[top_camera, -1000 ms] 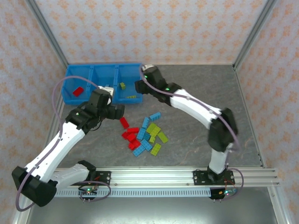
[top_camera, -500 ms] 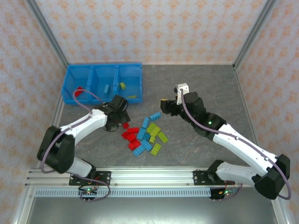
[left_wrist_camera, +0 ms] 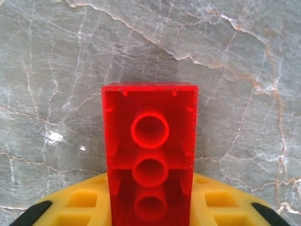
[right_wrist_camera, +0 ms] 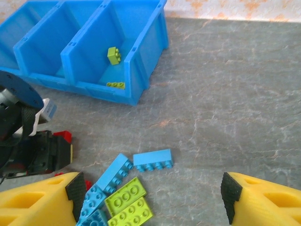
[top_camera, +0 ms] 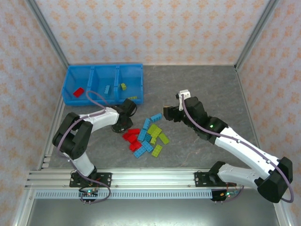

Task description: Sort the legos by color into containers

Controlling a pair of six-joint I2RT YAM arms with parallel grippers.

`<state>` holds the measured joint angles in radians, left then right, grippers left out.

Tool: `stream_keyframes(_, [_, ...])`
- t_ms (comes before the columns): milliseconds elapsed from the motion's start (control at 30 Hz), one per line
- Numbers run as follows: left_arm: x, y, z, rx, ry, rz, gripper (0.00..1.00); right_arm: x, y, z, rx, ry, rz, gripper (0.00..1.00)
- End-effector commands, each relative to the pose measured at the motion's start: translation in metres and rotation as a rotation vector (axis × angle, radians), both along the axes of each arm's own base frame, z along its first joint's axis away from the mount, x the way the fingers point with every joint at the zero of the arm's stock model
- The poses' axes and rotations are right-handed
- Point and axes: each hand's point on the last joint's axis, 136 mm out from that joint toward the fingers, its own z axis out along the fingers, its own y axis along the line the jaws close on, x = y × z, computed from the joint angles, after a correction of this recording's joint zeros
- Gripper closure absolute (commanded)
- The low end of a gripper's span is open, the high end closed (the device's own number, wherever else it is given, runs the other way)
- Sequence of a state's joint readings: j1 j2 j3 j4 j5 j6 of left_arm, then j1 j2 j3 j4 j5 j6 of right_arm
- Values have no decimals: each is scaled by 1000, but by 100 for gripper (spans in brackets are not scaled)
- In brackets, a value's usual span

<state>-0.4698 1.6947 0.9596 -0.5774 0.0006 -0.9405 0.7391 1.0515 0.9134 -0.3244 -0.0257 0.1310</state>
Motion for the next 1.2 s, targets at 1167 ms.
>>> stream_keyframes(1167, [223,252,177,17,-383,245,64,-41,23,-17,96,322,98,20])
